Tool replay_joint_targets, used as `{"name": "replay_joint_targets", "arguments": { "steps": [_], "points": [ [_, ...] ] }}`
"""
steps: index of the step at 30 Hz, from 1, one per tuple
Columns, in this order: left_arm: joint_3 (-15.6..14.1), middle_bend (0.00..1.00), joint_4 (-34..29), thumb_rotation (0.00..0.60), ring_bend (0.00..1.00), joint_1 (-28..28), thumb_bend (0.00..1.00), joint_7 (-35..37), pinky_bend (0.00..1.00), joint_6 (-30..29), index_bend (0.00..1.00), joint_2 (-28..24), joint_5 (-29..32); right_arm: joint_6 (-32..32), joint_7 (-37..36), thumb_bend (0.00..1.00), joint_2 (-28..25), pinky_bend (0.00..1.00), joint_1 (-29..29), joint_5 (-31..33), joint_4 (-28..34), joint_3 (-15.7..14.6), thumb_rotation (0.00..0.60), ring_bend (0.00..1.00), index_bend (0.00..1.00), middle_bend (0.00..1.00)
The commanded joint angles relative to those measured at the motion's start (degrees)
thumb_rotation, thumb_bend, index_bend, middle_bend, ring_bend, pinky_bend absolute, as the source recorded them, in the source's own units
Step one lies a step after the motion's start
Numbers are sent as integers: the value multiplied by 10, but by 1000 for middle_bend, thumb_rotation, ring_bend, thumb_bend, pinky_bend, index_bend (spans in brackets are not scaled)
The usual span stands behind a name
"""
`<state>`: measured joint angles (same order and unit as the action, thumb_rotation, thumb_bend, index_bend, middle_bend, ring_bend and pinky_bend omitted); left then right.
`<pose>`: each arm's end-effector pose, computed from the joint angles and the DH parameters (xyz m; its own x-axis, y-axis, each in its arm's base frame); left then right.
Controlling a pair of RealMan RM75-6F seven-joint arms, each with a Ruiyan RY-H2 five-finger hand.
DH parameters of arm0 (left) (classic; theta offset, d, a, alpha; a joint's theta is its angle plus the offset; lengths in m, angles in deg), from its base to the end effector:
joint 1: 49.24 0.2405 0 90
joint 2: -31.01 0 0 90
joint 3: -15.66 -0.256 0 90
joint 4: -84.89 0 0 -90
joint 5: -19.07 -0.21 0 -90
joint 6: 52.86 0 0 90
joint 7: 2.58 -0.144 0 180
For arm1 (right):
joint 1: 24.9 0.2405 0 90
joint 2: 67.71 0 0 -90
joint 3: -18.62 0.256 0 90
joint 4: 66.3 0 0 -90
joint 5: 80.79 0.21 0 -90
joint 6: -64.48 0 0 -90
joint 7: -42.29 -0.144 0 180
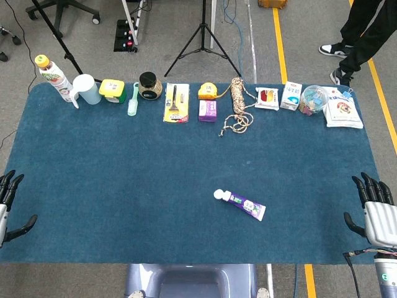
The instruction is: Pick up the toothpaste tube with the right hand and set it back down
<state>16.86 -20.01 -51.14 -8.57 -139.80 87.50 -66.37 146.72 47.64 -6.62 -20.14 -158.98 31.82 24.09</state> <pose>-0.2870 0.1574 0.1817 0.4132 0.0269 0.9102 0.9094 0.0401 -0.4140 -0.3114 -0.1876 0.1727 0.4178 -0.0214 0.9083 -0.9018 0.1117 0.4174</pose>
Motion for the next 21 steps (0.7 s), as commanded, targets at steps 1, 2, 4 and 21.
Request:
{"name": "replay_joint_targets", "arguments": {
  "steps": [1,2,4,21],
  "points": [
    [-1,15,1,565,18,-1,260,-1,167,2,5,1,0,-1,0,359,0,0,0,2,0,1,600,0,52,27],
    [-1,15,1,565,18,-1,259,-1,167,2,5,1,0,-1,0,359,-1,0,0,2,1,0,600,0,53,28],
    [-1,15,1,565,18,0,260,0,167,1,5,1,0,-1,-1,359,-2,0,-1,2,2,0,600,0,56,29],
    [5,16,-3,563,18,-2,259,2,167,-6,5,-9,-6,-15,-25,359,-8,71,4,-11,15,-4,600,43,97,80]
  ]
}}
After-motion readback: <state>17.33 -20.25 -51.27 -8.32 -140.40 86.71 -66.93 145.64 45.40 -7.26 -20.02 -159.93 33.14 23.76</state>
